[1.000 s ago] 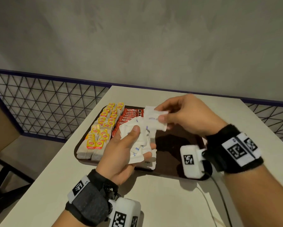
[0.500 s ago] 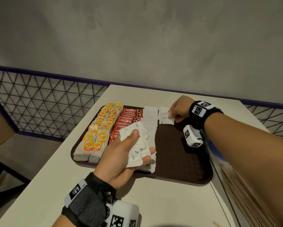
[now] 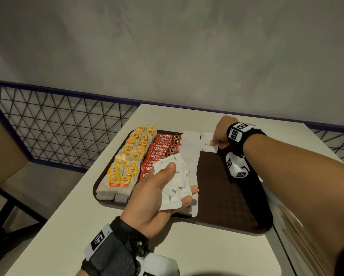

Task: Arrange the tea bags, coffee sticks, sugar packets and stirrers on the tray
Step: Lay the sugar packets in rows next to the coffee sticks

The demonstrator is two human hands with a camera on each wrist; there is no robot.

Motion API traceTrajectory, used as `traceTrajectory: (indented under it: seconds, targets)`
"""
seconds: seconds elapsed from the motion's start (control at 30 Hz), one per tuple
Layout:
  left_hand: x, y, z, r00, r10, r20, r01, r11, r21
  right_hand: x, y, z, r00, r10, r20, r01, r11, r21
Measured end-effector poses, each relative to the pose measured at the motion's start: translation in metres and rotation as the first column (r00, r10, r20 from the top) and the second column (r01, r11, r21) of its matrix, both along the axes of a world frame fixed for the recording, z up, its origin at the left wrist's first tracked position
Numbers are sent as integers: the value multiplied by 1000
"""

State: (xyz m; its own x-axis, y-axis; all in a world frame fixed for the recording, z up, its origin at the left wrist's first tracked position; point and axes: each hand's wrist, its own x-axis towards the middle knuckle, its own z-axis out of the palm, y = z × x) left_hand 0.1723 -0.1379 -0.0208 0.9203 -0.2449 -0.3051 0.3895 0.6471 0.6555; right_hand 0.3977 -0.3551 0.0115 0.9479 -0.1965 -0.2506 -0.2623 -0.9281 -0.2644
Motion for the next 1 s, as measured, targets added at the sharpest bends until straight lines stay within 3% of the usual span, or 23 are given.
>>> traceTrajectory:
  seconds: [0.07,0.17,0.27,0.37,0.5,0.67,0.77,0.87,1.0]
  targets:
    - [1,1,-2,1000,1,-23,-2,999,-49,-6,1,7,996,-35,84,33,999,22]
    - [3,4,-5,1000,1,-20,-3,993,-122,-15,-3,22,978,128,163,-125,992,-32]
    - [2,5,-4,1000,-24,8,25,985,-171,-34,6,42,970,131,203,-168,970,178]
    - [3,3,-6,999,-34,21,36,991,-129,-80,24,57,937,242,250,-324,871,371]
    - [2,2,-7,997,-41,65,45,998,-50,-148,43,63,857,442,266,-515,752,410]
    - [-3,0,-1,975,-92,203,77,994,77,-189,41,57,848,458,265,-529,739,417]
    - [-7,-3,-1,967,-108,233,76,987,141,-197,37,55,879,393,270,-477,715,512]
    - [-8,-4,3,970,-61,233,28,989,144,-200,32,54,901,366,234,-434,730,528]
    - [-8,-3,9,982,0,188,-19,995,97,-207,24,53,888,438,140,-448,755,479]
